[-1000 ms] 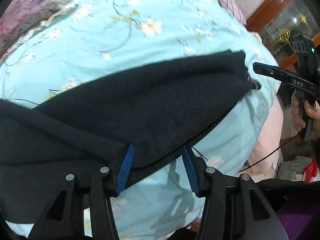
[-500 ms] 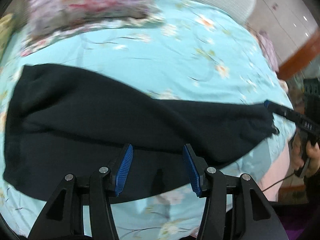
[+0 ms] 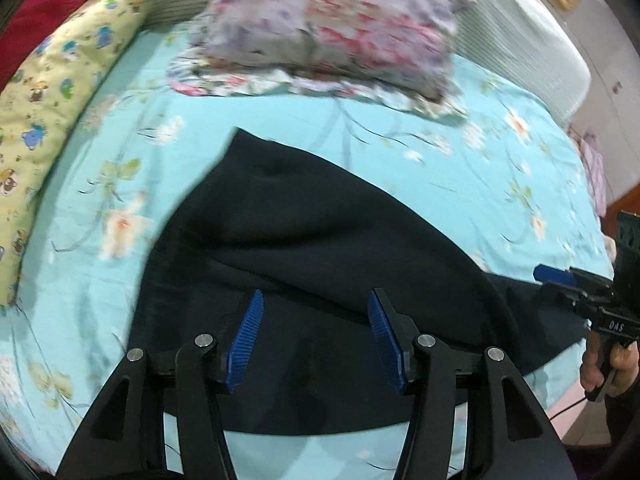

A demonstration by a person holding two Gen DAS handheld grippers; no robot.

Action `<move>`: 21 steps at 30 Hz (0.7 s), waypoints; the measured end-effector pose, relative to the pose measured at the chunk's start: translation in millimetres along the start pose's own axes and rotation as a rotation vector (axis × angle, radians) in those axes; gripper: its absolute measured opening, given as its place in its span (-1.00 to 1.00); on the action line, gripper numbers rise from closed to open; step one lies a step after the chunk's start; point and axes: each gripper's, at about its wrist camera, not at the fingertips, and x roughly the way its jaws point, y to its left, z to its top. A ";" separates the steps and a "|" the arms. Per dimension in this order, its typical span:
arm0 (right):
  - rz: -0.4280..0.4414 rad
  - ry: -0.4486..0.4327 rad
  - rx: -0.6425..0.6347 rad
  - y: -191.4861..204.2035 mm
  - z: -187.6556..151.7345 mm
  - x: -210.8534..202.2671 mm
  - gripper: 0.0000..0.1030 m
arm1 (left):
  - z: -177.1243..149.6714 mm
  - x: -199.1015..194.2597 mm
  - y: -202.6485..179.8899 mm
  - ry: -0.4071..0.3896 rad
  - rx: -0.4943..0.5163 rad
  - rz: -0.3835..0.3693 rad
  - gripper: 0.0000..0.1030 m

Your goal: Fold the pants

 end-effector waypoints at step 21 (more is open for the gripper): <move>0.058 0.118 -0.015 13.1 57.0 86.3 -0.12 | 78.1 48.3 49.8 0.090 0.045 -0.016 0.33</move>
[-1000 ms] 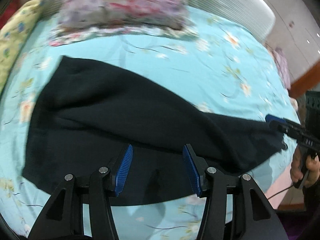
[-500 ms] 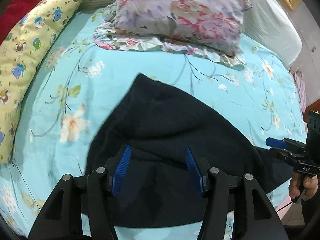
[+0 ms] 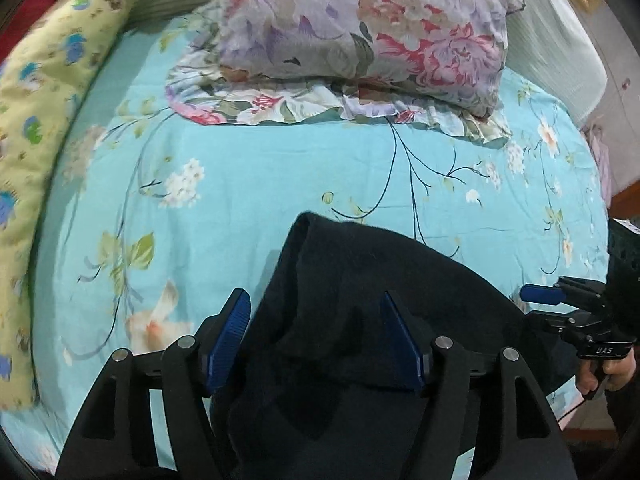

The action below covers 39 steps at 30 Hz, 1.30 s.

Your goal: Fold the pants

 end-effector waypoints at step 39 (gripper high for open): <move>0.027 0.010 -0.428 139.9 -60.8 8.3 -0.87 | -102.4 -76.0 27.7 -0.235 -0.159 -0.077 -0.83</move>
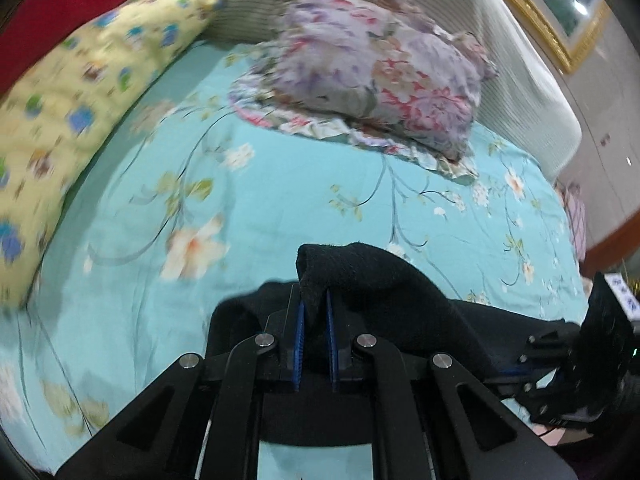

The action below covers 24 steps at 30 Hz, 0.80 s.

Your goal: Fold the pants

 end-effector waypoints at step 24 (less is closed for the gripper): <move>0.042 0.101 -0.002 22.6 -29.4 51.3 -0.24 | -81.6 -12.3 52.7 0.015 -0.292 0.084 -0.62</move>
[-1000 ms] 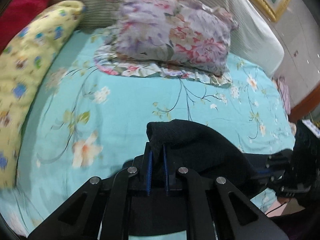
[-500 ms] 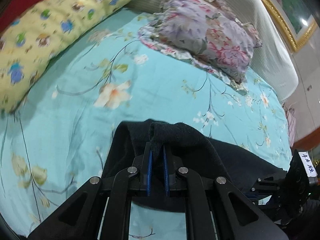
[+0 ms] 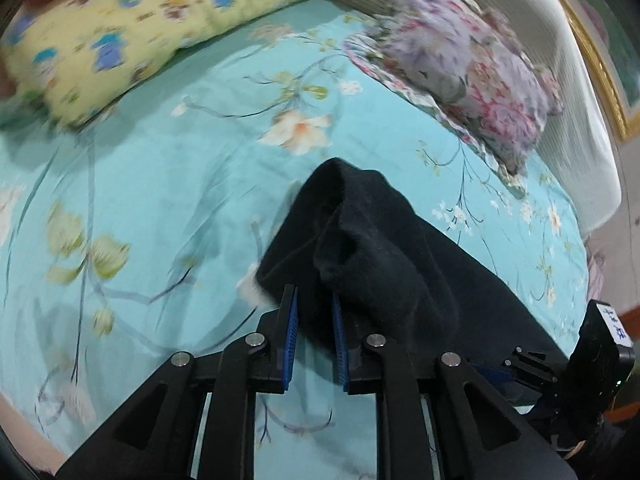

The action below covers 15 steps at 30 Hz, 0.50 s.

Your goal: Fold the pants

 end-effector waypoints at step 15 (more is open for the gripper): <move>-0.034 -0.121 0.072 -24.3 10.7 -48.0 -0.23 | -18.4 -20.8 -11.5 0.005 -0.105 -0.046 -0.04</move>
